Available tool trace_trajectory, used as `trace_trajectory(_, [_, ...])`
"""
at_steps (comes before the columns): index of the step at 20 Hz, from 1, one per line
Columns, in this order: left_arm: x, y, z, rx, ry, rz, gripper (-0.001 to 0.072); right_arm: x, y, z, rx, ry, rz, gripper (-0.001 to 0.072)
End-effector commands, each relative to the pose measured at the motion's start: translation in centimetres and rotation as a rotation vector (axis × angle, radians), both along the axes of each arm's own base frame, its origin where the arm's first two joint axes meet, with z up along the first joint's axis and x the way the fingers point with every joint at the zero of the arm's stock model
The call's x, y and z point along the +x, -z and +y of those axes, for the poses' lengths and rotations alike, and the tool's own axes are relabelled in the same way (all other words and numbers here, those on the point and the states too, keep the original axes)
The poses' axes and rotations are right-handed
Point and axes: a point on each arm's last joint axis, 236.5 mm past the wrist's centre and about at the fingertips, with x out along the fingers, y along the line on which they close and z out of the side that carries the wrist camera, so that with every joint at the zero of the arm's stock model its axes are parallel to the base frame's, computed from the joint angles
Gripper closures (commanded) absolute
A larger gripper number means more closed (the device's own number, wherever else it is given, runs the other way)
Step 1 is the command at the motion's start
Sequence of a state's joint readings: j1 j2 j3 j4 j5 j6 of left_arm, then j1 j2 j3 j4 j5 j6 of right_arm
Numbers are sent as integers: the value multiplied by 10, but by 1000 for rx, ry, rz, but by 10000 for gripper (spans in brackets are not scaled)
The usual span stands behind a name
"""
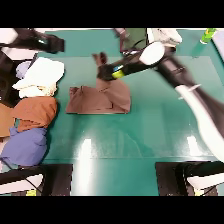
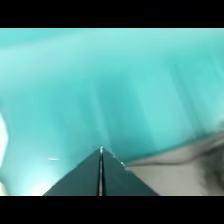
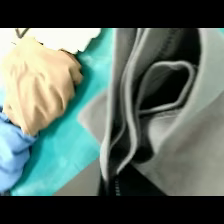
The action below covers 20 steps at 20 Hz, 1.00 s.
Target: Fold the shirts.
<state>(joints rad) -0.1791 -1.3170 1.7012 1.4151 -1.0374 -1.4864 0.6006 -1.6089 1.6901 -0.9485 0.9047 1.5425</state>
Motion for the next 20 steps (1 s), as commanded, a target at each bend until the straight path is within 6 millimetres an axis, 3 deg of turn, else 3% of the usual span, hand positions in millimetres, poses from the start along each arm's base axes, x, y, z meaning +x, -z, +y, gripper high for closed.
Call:
trace_trajectory(1, [-23,-42,39,58,-70,-85,682,-3,45,86,54,-44,-102,540])
trace_trajectory(2, [-24,-44,39,56,-70,-87,681,-5,53,105,51,-77,-128,335])
trace_trajectory(3, [-26,-44,39,57,-69,-82,682,-7,59,120,51,-105,-126,197])
trace_trajectory(5, [-33,-34,40,68,-63,-32,682,-14,61,120,8,-180,-83,209])
trace_trajectory(6, [-36,-29,40,72,-61,-8,682,-7,59,103,-36,-179,-75,282])
trace_trajectory(7, [-38,-26,40,77,-58,9,682,5,57,81,-91,-162,-89,283])
trace_trajectory(9, [-42,-22,40,78,-55,31,682,31,57,16,-240,-103,-106,283])
trace_trajectory(11, [-44,-19,39,77,-49,46,682,43,63,-59,-366,-27,-53,283])
trace_trajectory(14, [-45,-19,30,56,-29,49,682,33,85,-159,-448,106,134,276])
trace_trajectory(15, [-46,-19,25,38,-18,53,681,26,95,-184,-461,141,194,196])
trace_trajectory(16, [-46,-18,21,21,-8,59,682,18,105,-203,-464,176,252,71])
trace_trajectory(17, [-45,-17,17,5,-1,57,682,13,115,-216,-463,212,302,31])
trace_trajectory(20, [-43,-11,8,-35,14,65,682,2,144,-215,-402,266,416,12])
